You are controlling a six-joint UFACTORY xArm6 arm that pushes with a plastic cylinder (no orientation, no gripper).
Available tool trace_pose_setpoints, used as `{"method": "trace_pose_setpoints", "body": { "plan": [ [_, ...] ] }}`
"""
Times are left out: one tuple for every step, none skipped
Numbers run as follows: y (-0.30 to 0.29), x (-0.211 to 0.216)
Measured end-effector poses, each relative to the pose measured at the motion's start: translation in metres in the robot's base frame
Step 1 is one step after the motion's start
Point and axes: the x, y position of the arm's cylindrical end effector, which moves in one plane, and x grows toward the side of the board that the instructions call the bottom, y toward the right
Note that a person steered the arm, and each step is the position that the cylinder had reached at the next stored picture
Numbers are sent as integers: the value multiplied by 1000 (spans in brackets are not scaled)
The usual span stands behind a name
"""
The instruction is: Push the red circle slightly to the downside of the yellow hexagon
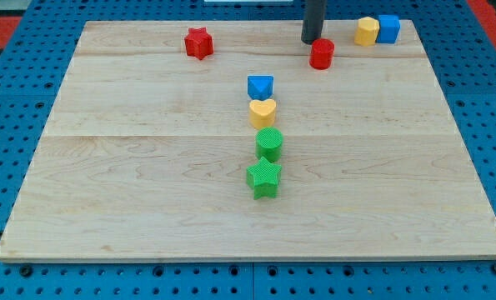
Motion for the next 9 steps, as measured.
{"method": "trace_pose_setpoints", "body": {
  "plan": [
    [-12,26],
    [-12,62],
    [4,62],
    [11,49],
    [-3,49],
    [-3,40],
    [18,35],
    [52,35],
    [65,35]
  ]
}}
